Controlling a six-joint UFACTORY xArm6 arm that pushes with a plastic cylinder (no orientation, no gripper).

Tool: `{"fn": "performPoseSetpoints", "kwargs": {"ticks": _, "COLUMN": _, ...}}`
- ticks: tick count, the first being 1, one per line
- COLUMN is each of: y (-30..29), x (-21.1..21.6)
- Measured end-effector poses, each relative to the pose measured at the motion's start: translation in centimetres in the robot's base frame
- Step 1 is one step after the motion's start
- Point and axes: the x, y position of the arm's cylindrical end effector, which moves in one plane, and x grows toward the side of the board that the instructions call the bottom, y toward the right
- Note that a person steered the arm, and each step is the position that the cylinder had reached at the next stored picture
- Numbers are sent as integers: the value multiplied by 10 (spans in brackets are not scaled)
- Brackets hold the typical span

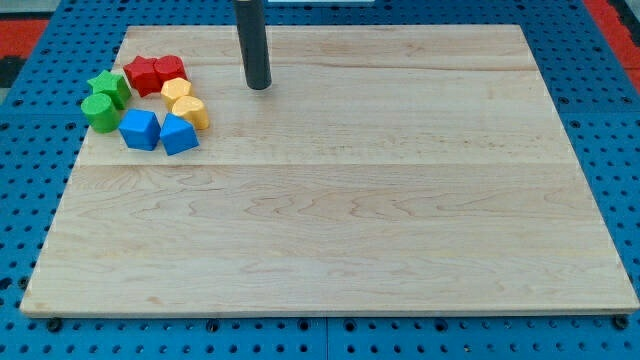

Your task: Point your arm at the green circle

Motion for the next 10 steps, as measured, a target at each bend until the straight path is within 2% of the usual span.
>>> {"fn": "performPoseSetpoints", "kwargs": {"ticks": 2, "y": 0, "x": -2}}
{"fn": "performPoseSetpoints", "kwargs": {"ticks": 3, "y": 63, "x": -2}}
{"fn": "performPoseSetpoints", "kwargs": {"ticks": 5, "y": 91, "x": -2}}
{"fn": "performPoseSetpoints", "kwargs": {"ticks": 6, "y": 130, "x": 22}}
{"fn": "performPoseSetpoints", "kwargs": {"ticks": 7, "y": 167, "x": 90}}
{"fn": "performPoseSetpoints", "kwargs": {"ticks": 8, "y": 122, "x": 164}}
{"fn": "performPoseSetpoints", "kwargs": {"ticks": 9, "y": 15, "x": 193}}
{"fn": "performPoseSetpoints", "kwargs": {"ticks": 10, "y": -110, "x": 196}}
